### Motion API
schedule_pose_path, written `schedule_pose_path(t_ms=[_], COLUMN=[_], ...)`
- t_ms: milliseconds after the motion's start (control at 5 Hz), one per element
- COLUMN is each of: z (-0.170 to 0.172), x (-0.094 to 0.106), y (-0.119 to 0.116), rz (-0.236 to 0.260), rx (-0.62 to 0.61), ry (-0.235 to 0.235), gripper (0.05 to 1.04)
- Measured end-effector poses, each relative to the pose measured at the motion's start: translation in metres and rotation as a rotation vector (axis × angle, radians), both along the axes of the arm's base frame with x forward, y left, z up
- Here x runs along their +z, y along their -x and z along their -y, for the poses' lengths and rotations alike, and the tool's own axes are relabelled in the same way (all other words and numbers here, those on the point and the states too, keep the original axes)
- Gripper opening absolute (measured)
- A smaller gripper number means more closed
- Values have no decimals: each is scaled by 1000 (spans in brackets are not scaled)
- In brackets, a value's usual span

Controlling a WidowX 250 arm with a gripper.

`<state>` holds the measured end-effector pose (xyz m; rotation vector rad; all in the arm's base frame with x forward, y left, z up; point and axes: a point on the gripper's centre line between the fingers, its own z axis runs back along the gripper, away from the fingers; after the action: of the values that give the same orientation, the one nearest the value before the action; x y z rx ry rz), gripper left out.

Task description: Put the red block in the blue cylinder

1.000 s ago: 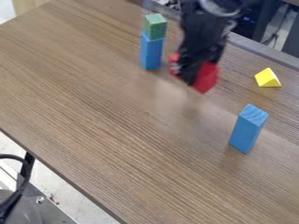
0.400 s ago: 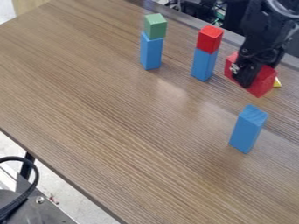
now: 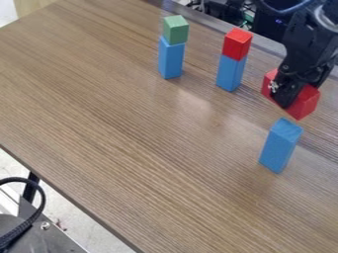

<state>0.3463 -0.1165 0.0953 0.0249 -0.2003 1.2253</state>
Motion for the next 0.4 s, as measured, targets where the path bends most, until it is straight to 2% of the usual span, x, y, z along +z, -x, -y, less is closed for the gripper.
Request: schedule_pose_path(t_ms=[400], z=[4], x=[-5], y=[8], rz=[-13], rx=[-25], ry=[-19], gripper=[576])
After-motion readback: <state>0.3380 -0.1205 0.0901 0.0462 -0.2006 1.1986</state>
